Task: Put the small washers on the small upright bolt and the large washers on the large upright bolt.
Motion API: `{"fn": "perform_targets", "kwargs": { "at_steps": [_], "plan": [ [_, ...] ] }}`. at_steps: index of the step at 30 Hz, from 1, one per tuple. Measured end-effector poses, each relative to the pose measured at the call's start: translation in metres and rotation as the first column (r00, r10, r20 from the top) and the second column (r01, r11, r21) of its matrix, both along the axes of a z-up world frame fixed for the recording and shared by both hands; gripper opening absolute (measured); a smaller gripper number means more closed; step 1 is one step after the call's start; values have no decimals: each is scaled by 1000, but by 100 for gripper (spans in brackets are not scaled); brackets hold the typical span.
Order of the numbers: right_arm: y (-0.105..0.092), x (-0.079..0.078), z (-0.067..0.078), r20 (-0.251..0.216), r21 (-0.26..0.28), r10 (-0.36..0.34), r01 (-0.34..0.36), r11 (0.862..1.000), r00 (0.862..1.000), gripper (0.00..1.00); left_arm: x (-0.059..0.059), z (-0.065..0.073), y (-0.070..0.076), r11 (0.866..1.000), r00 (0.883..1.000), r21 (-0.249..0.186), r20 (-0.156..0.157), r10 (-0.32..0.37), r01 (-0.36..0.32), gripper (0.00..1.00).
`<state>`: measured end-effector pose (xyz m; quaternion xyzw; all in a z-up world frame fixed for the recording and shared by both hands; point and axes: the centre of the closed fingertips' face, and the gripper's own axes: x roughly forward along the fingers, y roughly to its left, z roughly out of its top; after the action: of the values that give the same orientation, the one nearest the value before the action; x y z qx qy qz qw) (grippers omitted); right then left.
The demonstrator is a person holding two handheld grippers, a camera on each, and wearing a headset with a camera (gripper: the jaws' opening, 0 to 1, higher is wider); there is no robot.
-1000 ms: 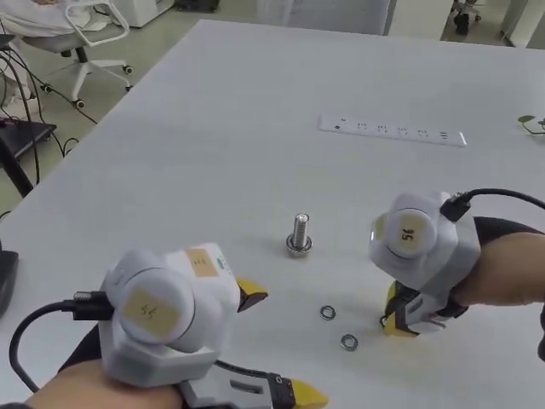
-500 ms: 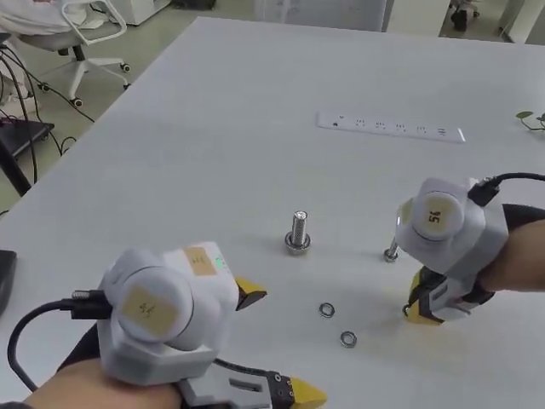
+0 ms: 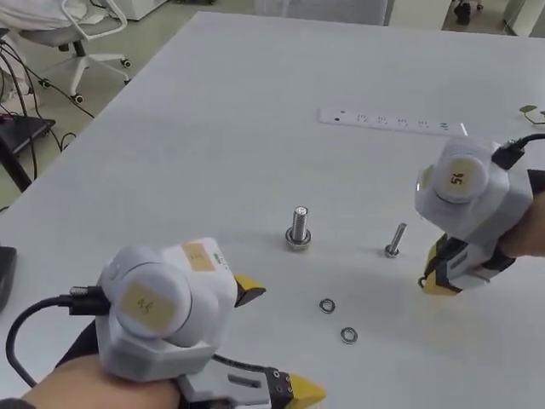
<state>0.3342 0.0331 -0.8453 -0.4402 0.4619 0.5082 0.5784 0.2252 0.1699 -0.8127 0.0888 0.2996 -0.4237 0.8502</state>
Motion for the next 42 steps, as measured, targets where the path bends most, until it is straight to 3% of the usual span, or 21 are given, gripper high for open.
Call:
{"fn": "perform_targets", "kwargs": {
  "at_steps": [15,26,42],
  "plan": [
    [11,20,41,59,13,37,-38,999,998,14,1,0,1,1000,1000,-1,2,5,-5,72],
    [21,42,59,106,1,74,-74,997,992,14,1,1,1,1000,1000,-2,3,7,-7,72],
    [31,51,50,97,-9,106,-105,994,990,14,1,-1,2,1000,1000,1,-6,15,-15,72]
  ]
}}
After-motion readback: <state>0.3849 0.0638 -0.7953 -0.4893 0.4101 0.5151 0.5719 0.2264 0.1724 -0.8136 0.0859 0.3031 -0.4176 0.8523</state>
